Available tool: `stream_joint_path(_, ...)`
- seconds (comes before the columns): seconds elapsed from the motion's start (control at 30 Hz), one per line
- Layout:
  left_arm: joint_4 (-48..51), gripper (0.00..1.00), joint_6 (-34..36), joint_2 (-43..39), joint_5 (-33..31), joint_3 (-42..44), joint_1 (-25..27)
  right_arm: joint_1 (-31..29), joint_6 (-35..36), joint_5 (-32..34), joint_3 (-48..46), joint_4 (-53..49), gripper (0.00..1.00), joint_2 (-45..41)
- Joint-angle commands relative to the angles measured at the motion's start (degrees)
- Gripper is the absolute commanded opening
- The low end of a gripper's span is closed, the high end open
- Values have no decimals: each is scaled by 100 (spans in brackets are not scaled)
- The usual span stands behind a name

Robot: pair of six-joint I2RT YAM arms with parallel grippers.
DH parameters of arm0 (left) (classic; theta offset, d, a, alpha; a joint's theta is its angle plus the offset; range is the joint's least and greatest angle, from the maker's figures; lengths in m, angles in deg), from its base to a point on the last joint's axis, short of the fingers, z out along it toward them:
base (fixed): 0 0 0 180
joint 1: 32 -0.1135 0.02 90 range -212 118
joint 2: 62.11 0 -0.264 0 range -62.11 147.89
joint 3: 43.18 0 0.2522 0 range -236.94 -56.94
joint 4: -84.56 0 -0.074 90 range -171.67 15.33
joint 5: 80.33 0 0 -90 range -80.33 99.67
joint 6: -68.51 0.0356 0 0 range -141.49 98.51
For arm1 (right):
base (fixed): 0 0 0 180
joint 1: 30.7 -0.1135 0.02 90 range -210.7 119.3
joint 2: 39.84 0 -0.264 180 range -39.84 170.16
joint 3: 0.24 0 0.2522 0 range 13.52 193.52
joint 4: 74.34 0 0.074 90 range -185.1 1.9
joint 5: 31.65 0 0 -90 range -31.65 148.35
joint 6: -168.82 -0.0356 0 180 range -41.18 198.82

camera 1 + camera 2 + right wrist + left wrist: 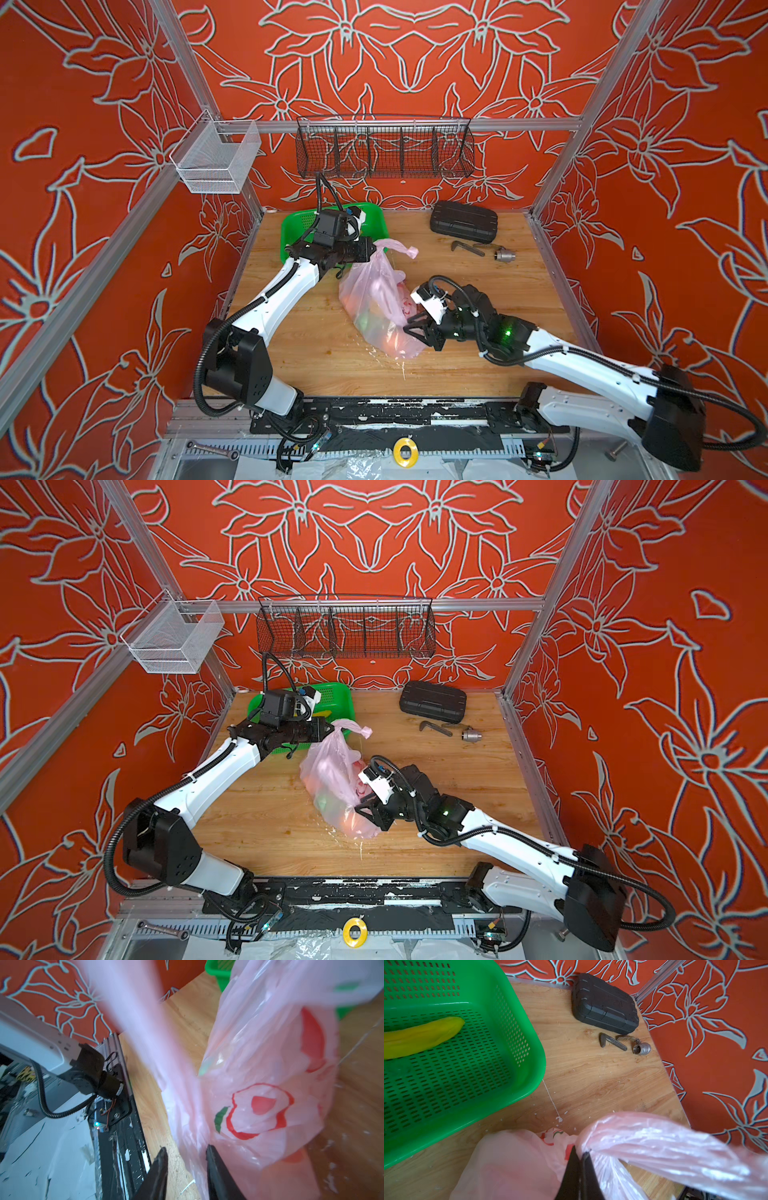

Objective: Untie the knot of the plastic bag and take out the fruit

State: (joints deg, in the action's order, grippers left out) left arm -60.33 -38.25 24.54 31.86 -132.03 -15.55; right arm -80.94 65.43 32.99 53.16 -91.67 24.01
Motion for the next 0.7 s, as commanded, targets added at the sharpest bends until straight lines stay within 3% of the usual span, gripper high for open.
stream_joint_path(0.0,-293,0,-198,-6,139,-184,-41,-21,-74,-647,282,-538,36,218)
stream_joint_path(0.13,-228,0,-197,-99,151,-109,-36,-23,-5,201,585,-1030,42,102)
stream_joint_path(0.27,-157,29,-436,-457,1,106,-23,-5,74,889,711,-970,65,-256)
stream_joint_path(0.37,-1,42,-759,-877,-245,293,23,68,137,1318,988,-931,75,-396)
stream_joint_path(0.47,191,45,-1091,-1341,-480,491,119,361,-111,1451,1485,-929,78,-224)
stream_joint_path(0.67,458,46,-2063,-2143,-591,997,184,962,-910,962,2712,-1510,75,912)
